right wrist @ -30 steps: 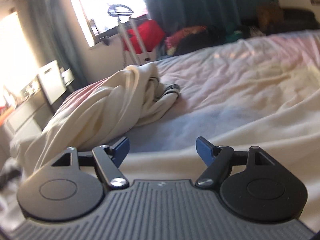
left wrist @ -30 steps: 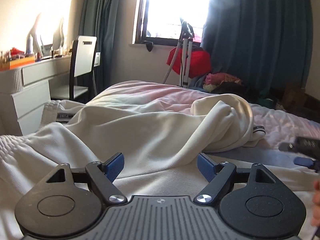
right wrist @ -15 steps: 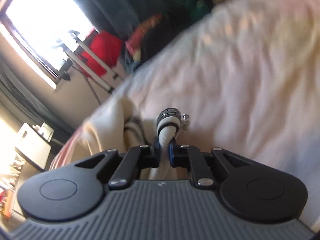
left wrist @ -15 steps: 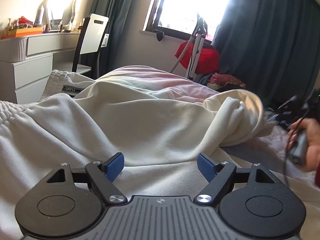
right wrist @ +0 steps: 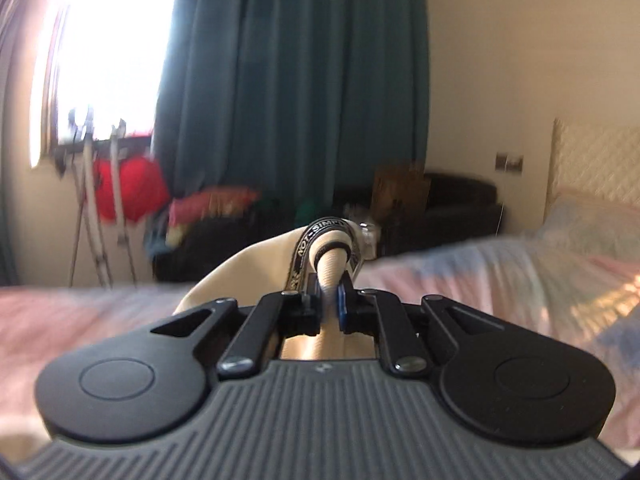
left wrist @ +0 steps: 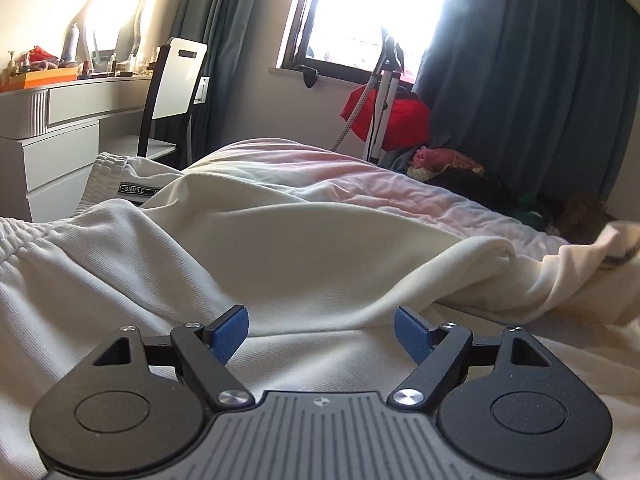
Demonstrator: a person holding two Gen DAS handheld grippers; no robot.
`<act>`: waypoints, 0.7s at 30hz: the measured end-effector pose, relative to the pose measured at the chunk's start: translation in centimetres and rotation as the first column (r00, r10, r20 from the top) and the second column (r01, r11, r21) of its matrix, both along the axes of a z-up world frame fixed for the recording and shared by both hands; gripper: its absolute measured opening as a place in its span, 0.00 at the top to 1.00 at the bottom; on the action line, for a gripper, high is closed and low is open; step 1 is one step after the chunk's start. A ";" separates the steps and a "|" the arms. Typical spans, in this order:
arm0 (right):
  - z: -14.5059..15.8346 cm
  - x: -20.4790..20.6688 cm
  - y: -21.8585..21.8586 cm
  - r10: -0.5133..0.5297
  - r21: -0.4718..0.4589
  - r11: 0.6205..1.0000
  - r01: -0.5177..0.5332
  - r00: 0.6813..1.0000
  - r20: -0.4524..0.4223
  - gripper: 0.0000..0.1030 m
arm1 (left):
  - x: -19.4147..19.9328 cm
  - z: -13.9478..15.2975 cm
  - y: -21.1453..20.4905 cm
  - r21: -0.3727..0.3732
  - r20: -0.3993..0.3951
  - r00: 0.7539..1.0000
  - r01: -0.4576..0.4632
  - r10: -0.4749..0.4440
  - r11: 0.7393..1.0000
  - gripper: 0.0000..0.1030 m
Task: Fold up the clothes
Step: 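Grasp the drawstring end with the right gripper and pull it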
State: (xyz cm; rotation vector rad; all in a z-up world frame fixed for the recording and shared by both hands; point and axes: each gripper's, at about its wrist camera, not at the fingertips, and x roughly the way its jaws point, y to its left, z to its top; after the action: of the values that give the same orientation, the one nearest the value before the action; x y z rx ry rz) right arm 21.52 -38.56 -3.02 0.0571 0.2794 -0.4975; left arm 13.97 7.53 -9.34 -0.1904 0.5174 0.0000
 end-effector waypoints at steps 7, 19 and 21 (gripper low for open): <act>-6.1 -7.2 -4.9 -0.003 0.406 0.913 0.047 0.994 -0.107 0.59 | -0.5 -0.4 -0.9 0.049 -0.014 1.000 0.029 -0.028 0.998 0.20; -4.0 -6.8 -5.2 0.069 0.660 0.743 -0.106 0.994 0.081 0.24 | -0.4 -1.1 -2.0 0.017 -0.064 0.997 0.035 -0.034 0.999 0.20; -4.1 -3.5 -5.0 0.076 0.700 0.709 -0.083 0.996 0.041 0.26 | -0.2 -1.5 -1.9 -0.007 -0.084 0.996 0.033 -0.033 0.999 0.20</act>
State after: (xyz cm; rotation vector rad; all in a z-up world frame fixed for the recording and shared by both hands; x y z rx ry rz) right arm 18.06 -43.58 -7.11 0.7993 0.4516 -0.2775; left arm 13.78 5.65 -10.86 -0.1882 0.6047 -0.0257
